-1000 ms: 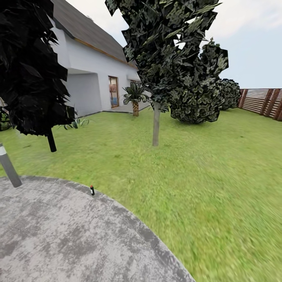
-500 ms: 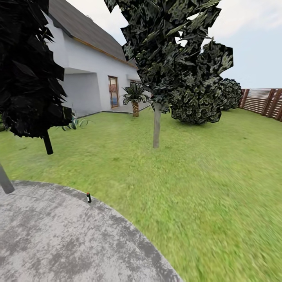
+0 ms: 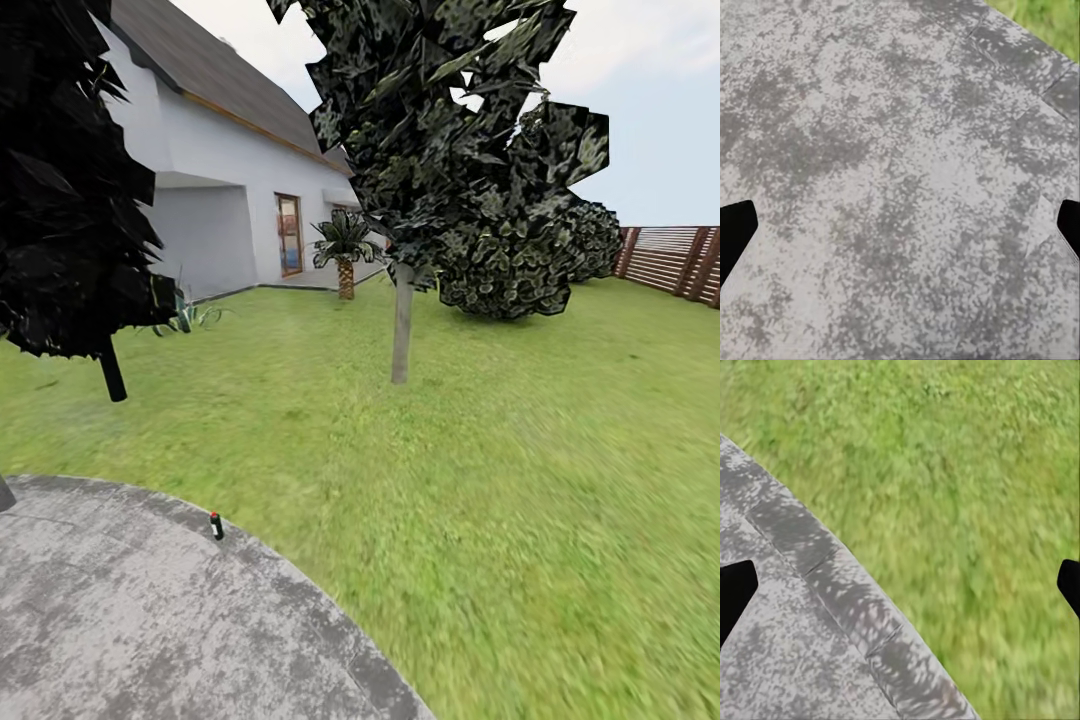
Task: In the garden, pick up the pesticide atomizer on the floor and spray pesticide onto both trees until each tree trunk is fully covered.
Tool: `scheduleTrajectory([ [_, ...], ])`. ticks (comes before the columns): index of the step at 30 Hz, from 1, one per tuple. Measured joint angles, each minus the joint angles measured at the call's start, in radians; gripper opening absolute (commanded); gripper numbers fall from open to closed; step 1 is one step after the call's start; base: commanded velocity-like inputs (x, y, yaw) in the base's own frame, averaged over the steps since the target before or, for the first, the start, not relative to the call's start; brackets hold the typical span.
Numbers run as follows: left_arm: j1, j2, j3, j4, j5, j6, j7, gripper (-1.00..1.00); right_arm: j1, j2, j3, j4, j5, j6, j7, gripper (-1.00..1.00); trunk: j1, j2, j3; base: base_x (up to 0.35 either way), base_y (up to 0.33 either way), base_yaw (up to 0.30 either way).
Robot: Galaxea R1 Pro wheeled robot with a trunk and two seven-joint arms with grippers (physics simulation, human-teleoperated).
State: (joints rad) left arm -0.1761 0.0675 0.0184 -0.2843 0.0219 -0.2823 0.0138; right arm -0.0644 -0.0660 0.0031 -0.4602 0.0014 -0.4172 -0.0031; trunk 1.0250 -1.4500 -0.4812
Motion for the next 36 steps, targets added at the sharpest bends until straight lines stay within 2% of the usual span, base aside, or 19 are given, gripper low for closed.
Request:
scheduleTrajectory([
  [25, 0.0, 0.001, 0.0, -0.001, 0.0, 0.0, 0.0, 1.0, 0.0, 0.0, 0.0, 0.0, 0.0, 0.0, 0.0, 1.0, 0.0, 0.0, 0.0, 0.339, 0.0, 0.026],
  [36, 0.0, 0.001, 0.0, -0.001, 0.001, 0.0, 0.0, 1.0, 0.0, 0.0, 0.0, 0.001, 0.0, 0.0, 0.0, 1.0, 0.0, 0.0, 0.0, 0.339, 0.0, 0.17],
])
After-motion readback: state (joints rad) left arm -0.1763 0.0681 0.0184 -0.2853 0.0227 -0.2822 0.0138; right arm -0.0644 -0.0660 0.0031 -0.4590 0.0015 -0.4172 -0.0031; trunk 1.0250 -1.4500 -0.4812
